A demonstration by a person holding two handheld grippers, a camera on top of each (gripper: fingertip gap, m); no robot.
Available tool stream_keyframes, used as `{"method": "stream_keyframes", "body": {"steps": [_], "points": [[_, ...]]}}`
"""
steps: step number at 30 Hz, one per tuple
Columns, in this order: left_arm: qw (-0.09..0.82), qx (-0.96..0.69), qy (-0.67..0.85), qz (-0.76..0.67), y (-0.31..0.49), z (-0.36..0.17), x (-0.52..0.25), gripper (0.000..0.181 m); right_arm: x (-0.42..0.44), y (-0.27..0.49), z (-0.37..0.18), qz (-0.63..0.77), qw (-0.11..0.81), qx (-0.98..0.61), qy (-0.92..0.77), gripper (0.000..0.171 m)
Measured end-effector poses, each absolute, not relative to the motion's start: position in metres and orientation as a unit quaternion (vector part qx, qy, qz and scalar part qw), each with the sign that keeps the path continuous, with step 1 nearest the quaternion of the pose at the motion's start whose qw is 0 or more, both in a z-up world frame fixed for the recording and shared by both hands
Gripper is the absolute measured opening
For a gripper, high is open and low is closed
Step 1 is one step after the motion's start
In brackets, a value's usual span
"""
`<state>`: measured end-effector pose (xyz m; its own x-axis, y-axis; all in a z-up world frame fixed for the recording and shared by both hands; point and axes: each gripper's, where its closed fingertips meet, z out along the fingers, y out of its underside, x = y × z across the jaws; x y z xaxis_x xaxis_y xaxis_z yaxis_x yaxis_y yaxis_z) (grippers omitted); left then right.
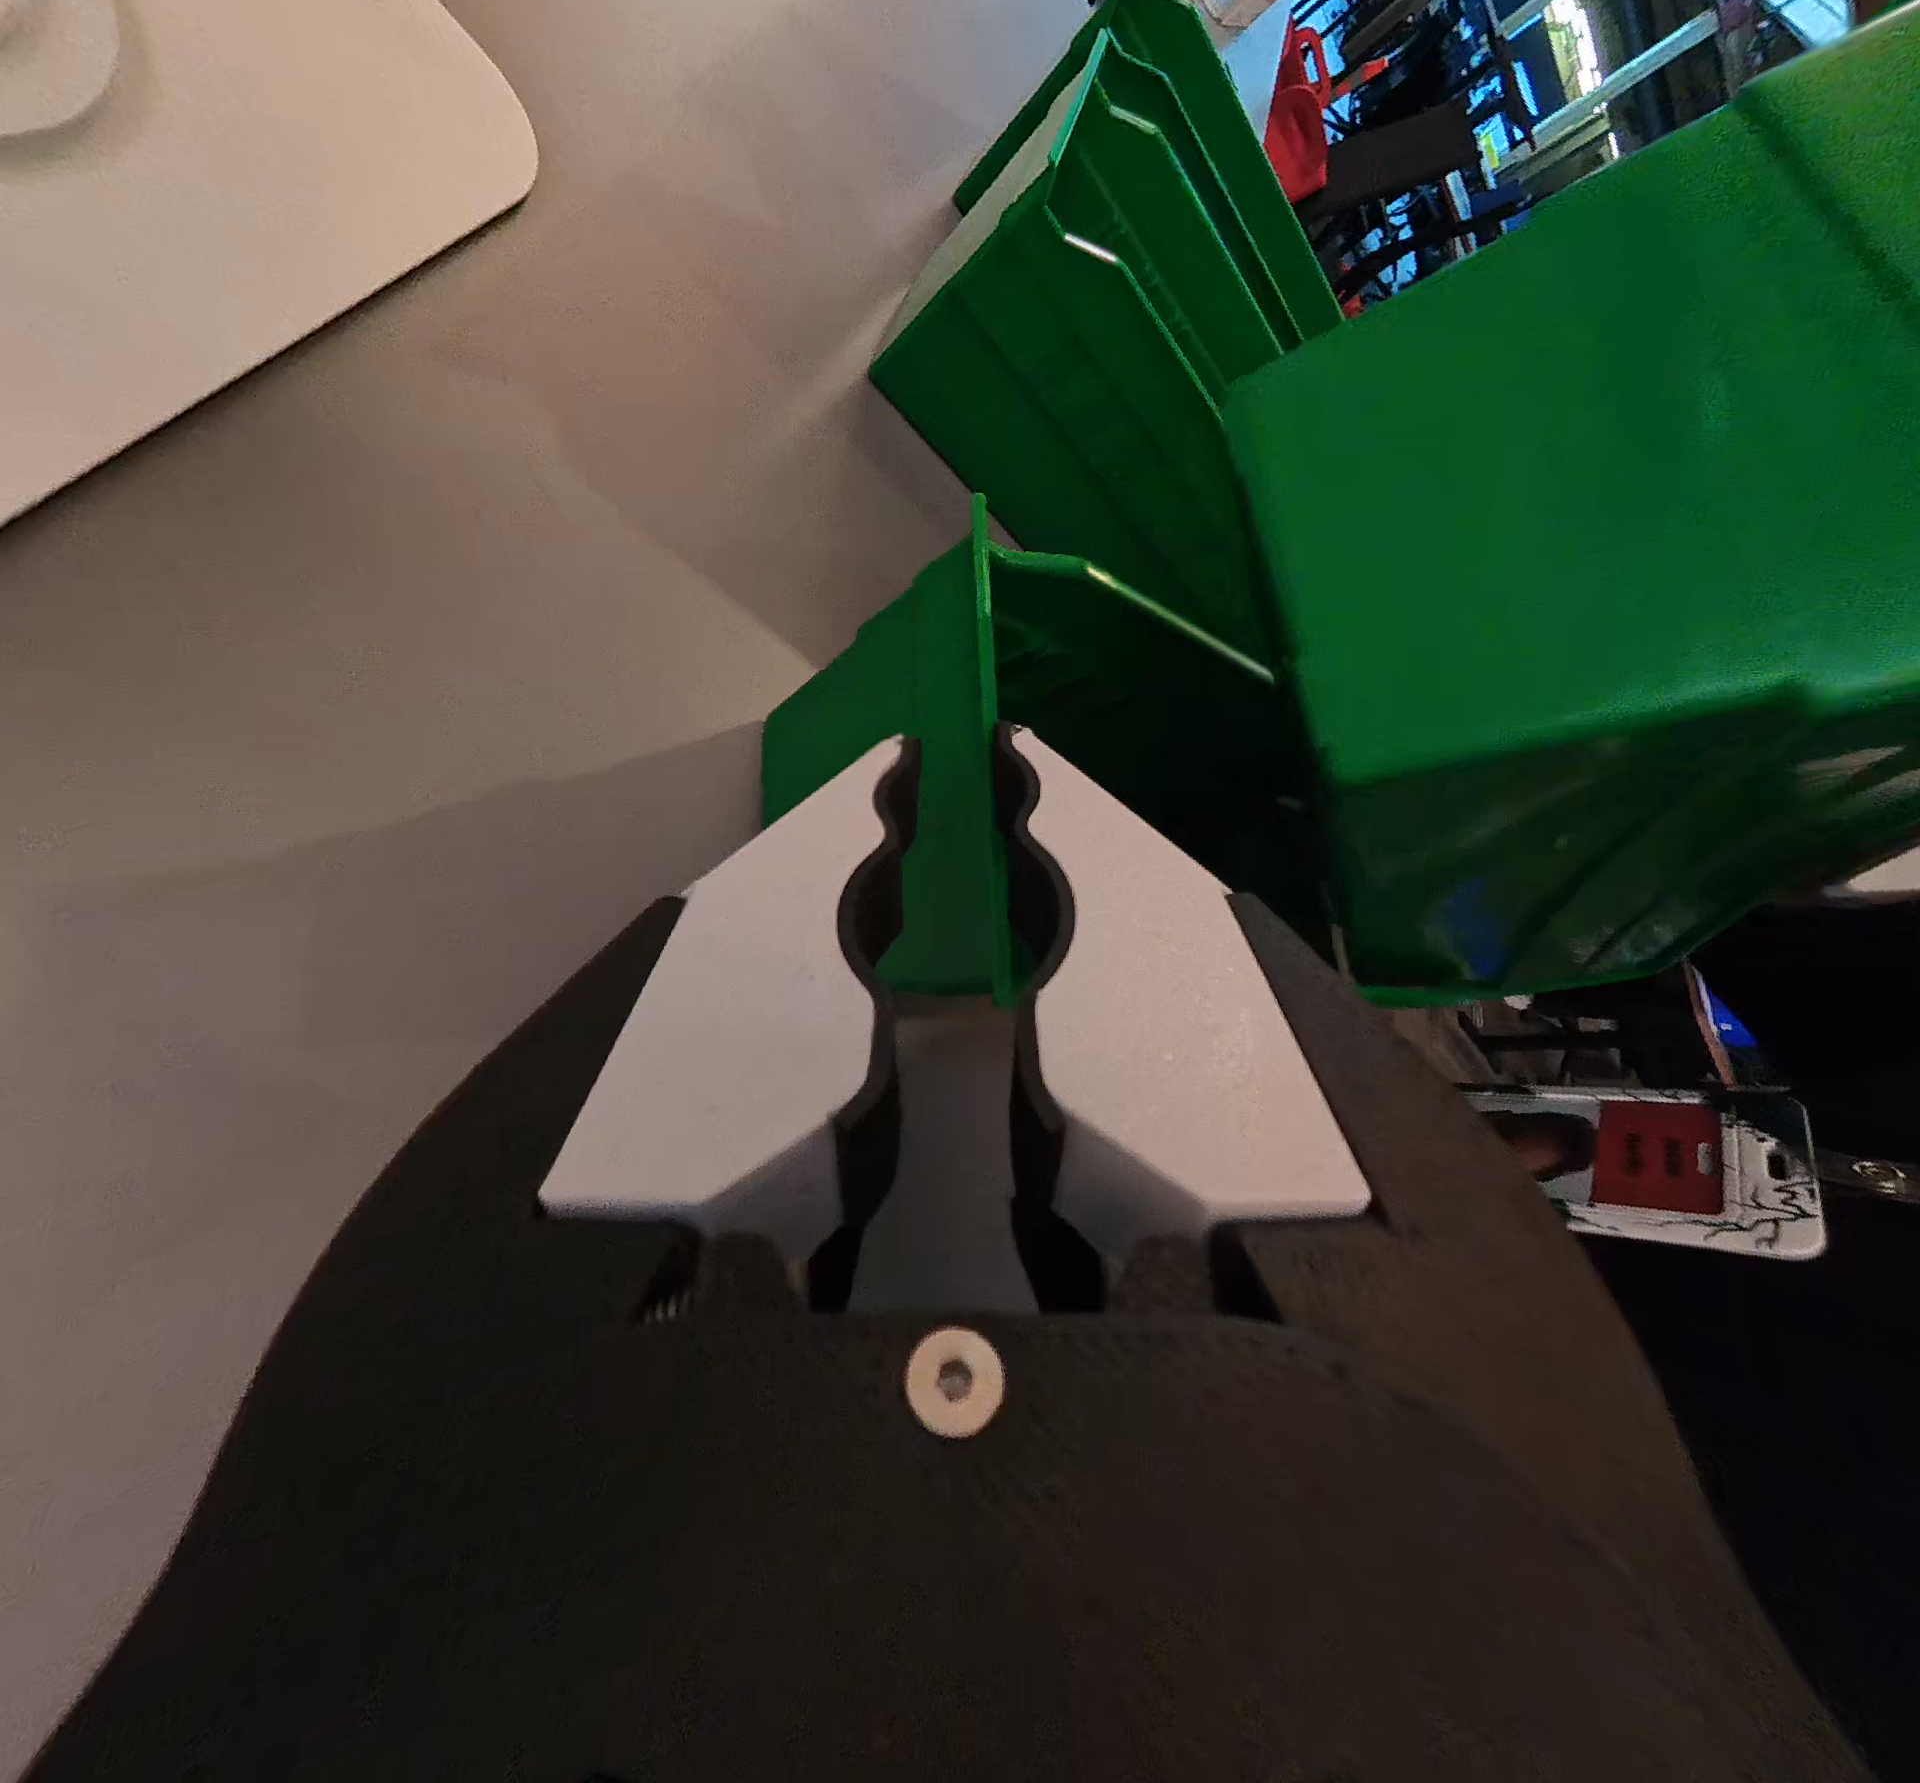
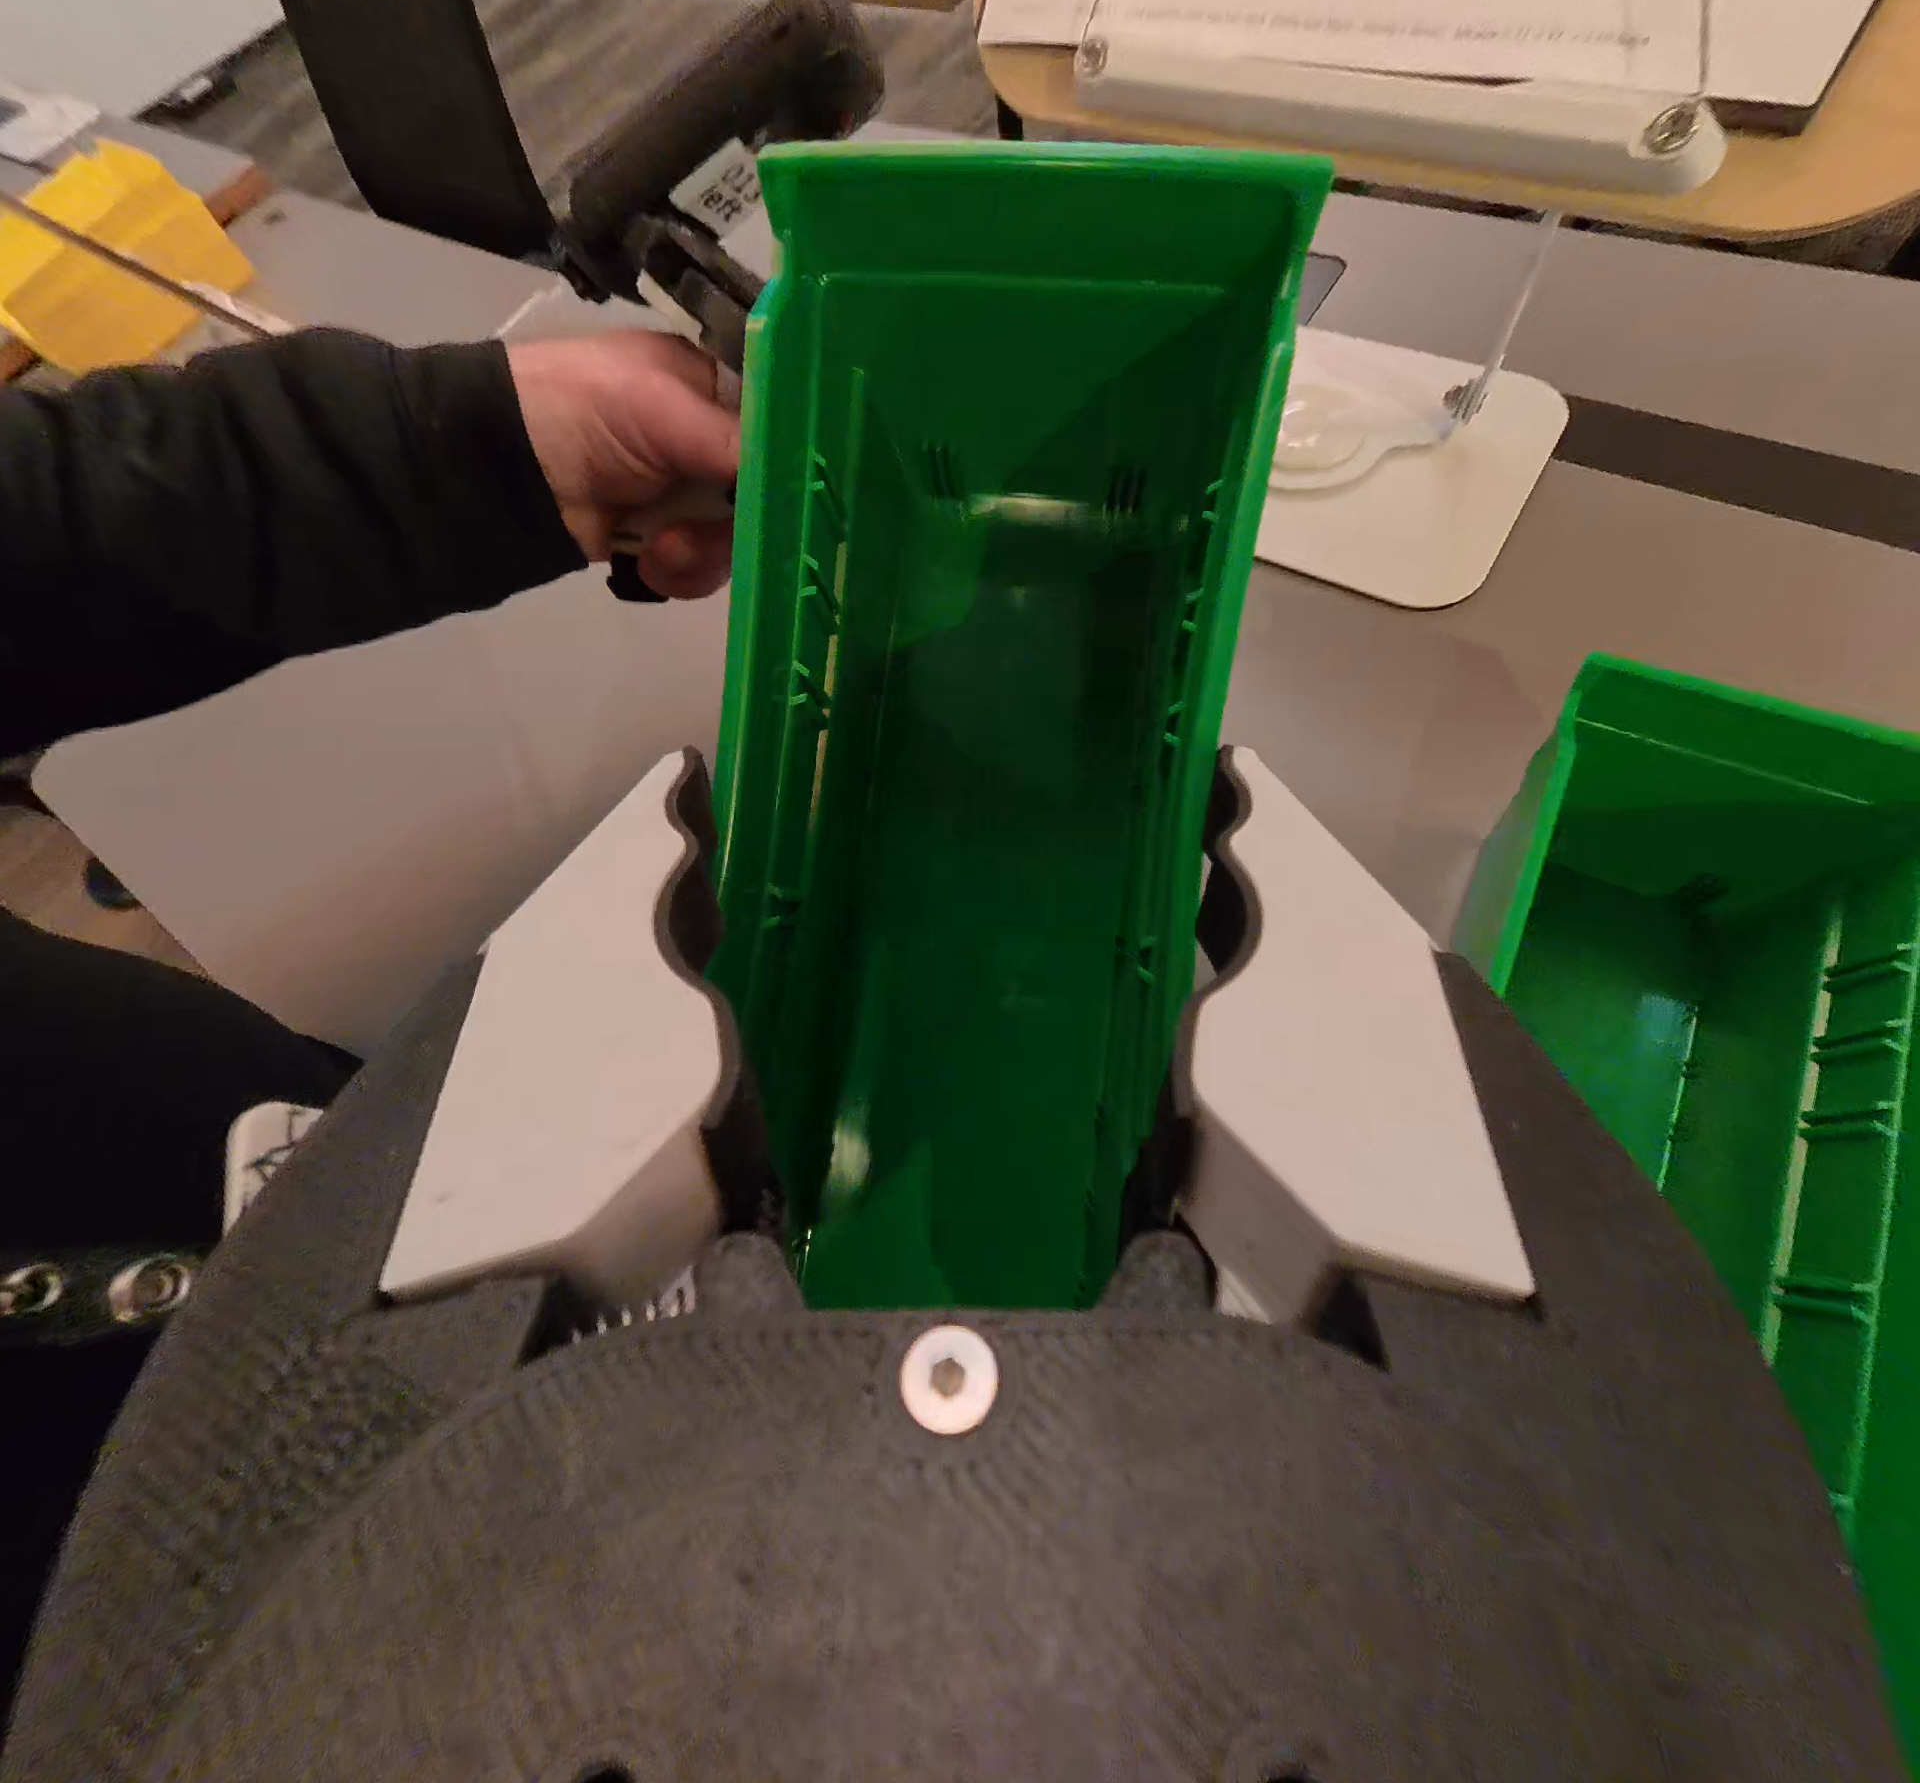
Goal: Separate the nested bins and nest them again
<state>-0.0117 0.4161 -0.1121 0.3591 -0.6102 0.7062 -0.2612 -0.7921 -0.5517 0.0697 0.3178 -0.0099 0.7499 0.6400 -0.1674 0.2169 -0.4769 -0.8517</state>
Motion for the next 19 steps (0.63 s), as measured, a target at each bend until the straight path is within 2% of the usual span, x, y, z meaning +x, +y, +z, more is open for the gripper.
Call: {"method": "stream_keyframes", "body": {"steps": [5,9,12,16,19], "points": [[0.191,-0.802,0.273,-0.496,0.416,-0.100,-0.012,0.038,0.077,0.321,0.010,0.266,0.460,-0.816,-0.228,0.095],[0.190,-0.813,0.331,-0.440,0.409,-0.103,-0.007,0.055,0.086,0.324,0.020,0.283,0.464,-0.814,-0.206,0.095],[0.179,-0.828,0.388,-0.362,0.406,-0.121,-0.006,0.042,0.092,0.327,0.025,0.284,0.465,-0.815,-0.197,0.095],[0.169,-0.836,0.438,-0.285,0.404,-0.144,-0.007,0.005,0.100,0.331,0.030,0.277,0.462,-0.822,-0.186,0.096],[0.179,-0.830,0.455,-0.269,0.405,-0.144,-0.008,0.003,0.107,0.335,0.035,0.273,0.463,-0.825,-0.176,0.096]]}}
